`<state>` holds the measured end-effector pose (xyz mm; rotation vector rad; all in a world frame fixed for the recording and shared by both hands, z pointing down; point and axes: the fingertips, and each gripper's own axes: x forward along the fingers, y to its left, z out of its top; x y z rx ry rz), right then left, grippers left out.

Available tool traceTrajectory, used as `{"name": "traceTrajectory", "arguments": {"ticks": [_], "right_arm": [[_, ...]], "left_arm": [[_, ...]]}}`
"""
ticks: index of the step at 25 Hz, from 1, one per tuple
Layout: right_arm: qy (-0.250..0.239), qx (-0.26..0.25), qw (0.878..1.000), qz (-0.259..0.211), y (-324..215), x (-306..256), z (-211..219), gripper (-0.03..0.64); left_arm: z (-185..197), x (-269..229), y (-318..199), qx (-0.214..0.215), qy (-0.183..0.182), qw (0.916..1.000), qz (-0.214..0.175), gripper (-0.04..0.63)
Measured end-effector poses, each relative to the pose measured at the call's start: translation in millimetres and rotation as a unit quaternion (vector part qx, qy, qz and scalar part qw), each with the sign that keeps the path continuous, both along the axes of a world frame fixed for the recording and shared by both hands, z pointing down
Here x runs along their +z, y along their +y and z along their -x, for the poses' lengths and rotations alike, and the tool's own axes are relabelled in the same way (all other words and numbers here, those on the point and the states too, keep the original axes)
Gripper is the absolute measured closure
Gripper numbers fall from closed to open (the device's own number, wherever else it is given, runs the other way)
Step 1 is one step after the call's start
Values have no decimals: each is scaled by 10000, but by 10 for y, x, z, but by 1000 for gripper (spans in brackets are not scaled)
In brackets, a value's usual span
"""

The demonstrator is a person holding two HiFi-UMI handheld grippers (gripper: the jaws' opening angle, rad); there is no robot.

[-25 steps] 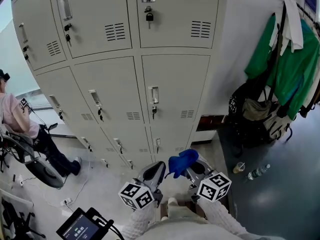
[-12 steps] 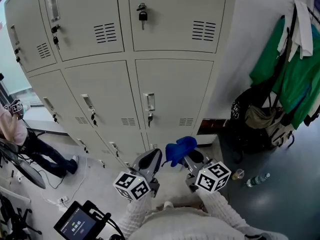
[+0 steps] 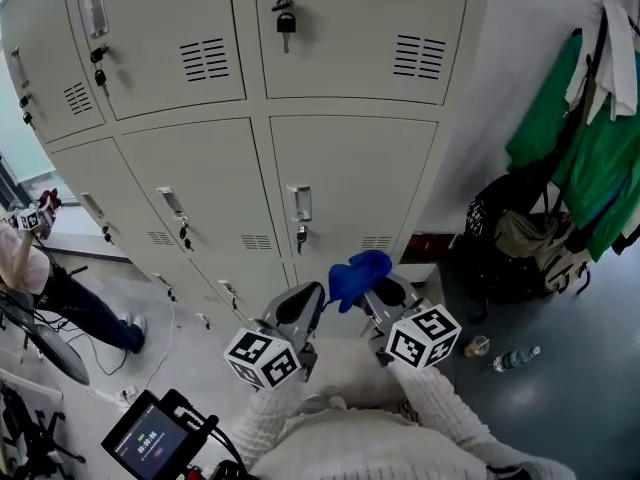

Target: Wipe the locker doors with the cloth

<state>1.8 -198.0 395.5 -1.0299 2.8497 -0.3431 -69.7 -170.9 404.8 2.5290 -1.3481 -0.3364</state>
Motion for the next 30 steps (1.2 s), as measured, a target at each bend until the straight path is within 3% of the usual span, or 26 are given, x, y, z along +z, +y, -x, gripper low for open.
{"name": "traceTrajectory", "arguments": {"ticks": [10,19,25,30], "right_arm": [[127,-133,9946,-1022,-328,-823,496,569],[-126,-23,9803,-1970,-679,-1764,875,569],[-125,75,9786,-2051,-923,-2020,1096,575],[-20,167,9810,-1932,-1066,-2011,1190,575]], "left_arm": [[279,-596,-371,85,-336,9982,-499,589],[602,-1574,-706,29,-505,9882,-1448,589],[785,-1957,-857,-191,-743,9799,-1844,589],[853,-2008,-940,-195,-814,9787,-1872,589]]}}
